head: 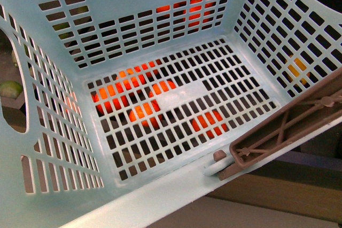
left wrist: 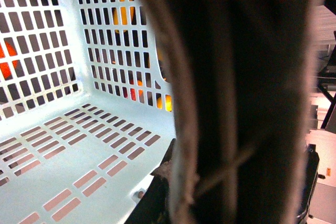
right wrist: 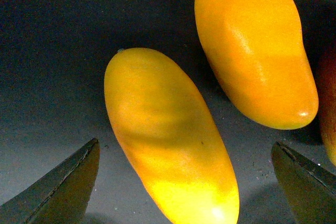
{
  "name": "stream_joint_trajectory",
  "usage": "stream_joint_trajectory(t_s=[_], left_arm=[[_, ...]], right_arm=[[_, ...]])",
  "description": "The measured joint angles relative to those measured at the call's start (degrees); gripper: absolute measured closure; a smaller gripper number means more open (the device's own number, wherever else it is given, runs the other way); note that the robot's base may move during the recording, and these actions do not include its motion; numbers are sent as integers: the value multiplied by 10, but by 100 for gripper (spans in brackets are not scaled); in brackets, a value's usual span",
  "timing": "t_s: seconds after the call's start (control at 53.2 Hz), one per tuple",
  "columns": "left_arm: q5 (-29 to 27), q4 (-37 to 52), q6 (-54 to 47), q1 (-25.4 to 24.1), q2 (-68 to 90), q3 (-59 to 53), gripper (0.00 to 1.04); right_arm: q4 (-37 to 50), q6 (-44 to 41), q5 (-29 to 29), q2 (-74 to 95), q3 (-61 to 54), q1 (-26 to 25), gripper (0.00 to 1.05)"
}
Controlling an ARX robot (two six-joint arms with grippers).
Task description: Pick mango and avocado into basket
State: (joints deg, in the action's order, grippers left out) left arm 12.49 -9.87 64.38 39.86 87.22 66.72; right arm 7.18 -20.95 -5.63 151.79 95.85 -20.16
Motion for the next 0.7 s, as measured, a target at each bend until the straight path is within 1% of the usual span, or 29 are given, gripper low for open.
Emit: stream_joint_trajectory(t_s=[0.526,0.696], left_arm=[[0,0,0,0,0,0,100],[0,0,0,0,0,0,100]], right_arm=[[-39,31,1,69,87,13,9],[-51,38,9,89,108,13,9]])
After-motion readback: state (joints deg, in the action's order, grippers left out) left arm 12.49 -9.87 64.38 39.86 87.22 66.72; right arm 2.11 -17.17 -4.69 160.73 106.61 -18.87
